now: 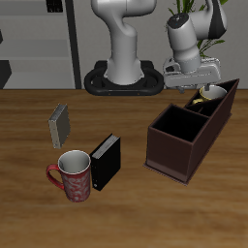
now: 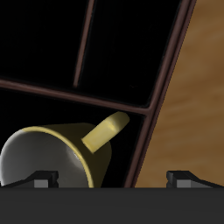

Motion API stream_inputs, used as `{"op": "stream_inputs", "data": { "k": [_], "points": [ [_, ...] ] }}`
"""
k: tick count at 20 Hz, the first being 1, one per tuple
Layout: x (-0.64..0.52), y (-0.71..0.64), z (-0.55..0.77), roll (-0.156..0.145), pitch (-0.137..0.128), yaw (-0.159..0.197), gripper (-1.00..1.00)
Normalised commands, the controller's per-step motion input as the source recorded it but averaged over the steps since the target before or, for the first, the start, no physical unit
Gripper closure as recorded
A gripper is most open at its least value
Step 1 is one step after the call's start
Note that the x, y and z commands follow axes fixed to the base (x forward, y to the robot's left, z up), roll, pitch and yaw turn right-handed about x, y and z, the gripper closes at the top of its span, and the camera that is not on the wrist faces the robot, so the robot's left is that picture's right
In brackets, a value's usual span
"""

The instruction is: Place the white-yellow mug into the left desk caddy's left compartment and place the black book into the left desk caddy's front compartment

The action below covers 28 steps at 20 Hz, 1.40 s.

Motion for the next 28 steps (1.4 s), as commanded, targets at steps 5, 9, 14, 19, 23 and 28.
{"op": "stream_inputs", "data": {
  "k": [5,9,14,19,23,28],
  "points": [
    [0.11,-0.29,0.49,-0.081,-0.079,0.05,-1.0],
    [0.21,-0.42,0.49,-0.117,-0.06,0.056,-1.0],
    [0.23,-0.46,0.36,-0.129,-0.042,0.061,-1.0],
    [0.32,-0.53,0.21,-0.131,0.018,0.025,-1.0],
    [0.33,-0.64,0.15,-0.152,0.0,-0.002,-1.0],
    [0.11,-0.39,0.1,-0.06,0.008,-0.014,-1.0]
  ]
}}
